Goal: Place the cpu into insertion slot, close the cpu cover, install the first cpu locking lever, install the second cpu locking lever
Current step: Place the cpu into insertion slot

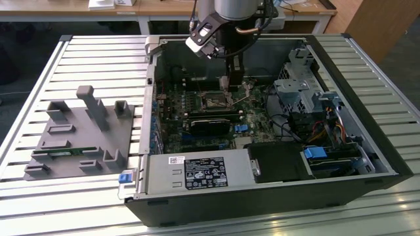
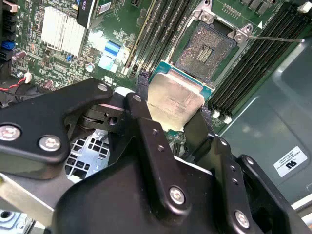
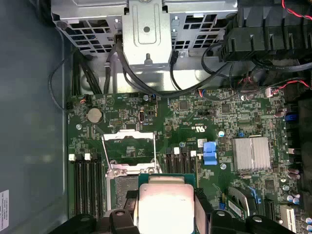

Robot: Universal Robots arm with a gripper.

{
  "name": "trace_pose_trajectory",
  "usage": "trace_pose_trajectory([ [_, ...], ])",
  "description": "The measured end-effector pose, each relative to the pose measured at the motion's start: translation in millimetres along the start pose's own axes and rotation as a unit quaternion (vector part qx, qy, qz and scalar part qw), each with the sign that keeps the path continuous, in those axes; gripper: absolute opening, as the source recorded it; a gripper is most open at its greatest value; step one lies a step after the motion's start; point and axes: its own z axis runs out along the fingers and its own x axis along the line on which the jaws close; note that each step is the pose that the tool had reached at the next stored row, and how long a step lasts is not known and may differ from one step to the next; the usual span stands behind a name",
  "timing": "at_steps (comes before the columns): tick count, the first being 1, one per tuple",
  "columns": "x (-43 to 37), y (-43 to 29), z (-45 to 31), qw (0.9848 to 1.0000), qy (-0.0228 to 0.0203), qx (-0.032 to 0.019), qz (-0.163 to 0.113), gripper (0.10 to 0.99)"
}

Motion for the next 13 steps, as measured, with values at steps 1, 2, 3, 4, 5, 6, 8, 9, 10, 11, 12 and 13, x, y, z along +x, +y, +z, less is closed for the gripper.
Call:
trace_pose_trajectory([
  [1, 0.0, 0.0, 0.4, 1.0, 0.0, 0.0, 0.0, 0.541],
  [2, 0.0, -0.1, 0.8, 1.0, 0.0, 0.0, 0.0, 0.541],
  [3, 0.0, -0.1, 1.3, 1.0, 0.0, 0.0, 0.0, 0.541],
  [4, 0.0, -0.1, 1.7, 1.0, 0.0001, 0.0, 0.0, 0.541],
  [5, 0.0, -0.2, 2.1, 1.0, 0.0, 0.0, 0.0, 0.541],
  [6, 0.0, -0.2, 2.5, 1.0, 0.0, 0.0, 0.0, 0.541],
  [8, 0.0, -0.3, 3.2, 1.0, 0.0, 0.0, 0.0, 0.541],
  [9, 0.0, -0.3, 3.5, 1.0, 0.0, 0.0, 0.0, 0.541],
  [10, 0.0, -0.3, 3.9, 1.0, 0.0, 0.0, 0.0, 0.541],
  [11, -0.1, -0.4, 4.3, 1.0, 0.0, 0.0, 0.0, 0.541],
  [12, -0.1, -0.4, 4.6, 1.0, 0.0, 0.0, 0.0, 0.541],
  [13, -0.1, -0.5, 5.1, 1.0, -0.0001, 0.0, 0.0, 0.541],
])
